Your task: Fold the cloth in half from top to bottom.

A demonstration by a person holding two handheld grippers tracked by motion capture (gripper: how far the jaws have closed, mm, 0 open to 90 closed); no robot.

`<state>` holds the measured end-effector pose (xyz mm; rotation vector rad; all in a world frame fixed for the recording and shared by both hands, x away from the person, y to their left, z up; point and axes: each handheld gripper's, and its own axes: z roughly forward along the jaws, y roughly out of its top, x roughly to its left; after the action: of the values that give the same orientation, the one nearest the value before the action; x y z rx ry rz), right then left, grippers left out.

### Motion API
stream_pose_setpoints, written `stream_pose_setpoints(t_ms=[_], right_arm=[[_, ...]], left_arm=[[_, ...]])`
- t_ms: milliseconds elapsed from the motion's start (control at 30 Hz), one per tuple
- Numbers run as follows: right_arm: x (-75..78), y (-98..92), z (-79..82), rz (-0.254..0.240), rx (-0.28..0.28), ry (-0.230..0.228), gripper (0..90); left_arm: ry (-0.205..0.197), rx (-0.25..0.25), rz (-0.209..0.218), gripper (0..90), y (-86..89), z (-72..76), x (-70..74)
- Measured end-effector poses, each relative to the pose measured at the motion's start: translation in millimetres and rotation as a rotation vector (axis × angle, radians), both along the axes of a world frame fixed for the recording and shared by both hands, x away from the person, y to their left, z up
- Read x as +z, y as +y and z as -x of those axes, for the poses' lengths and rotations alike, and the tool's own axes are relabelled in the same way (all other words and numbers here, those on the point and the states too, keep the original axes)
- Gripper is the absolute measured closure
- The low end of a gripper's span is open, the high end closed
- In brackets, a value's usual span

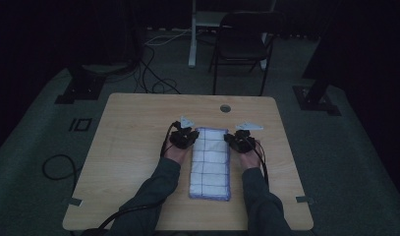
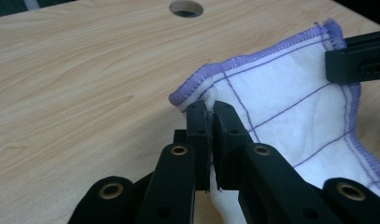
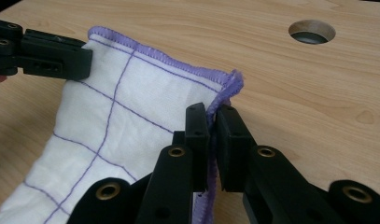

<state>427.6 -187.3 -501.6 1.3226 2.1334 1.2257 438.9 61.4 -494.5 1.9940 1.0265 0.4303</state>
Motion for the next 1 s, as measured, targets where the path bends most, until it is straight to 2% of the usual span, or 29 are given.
stream_pose_setpoints(t_ms=[433, 467, 567, 1000], right_arm=[[10.2, -3.1, 16.4, -0.010, 0.015, -0.036, 84.9], [12.4, -4.2, 19.5, -0.032, 0.021, -0.036, 84.9], [14.6, -4.8, 23.5, -0.051, 0.031, -0.036, 84.9], [21.5, -3.0, 37.7, -0.059, 0.053, -0.057, 84.8]], left_arm=[[-0.032, -0.022, 0.033, 86.8, 3.0, 16.4, 10.9], [-0.033, -0.024, 0.045, 86.8, 5.0, 19.6, 11.5], [-0.038, -0.026, 0.059, 86.8, 7.7, 24.5, 12.7], [-0.057, -0.041, 0.089, 86.8, 16.5, 41.7, 18.7]])
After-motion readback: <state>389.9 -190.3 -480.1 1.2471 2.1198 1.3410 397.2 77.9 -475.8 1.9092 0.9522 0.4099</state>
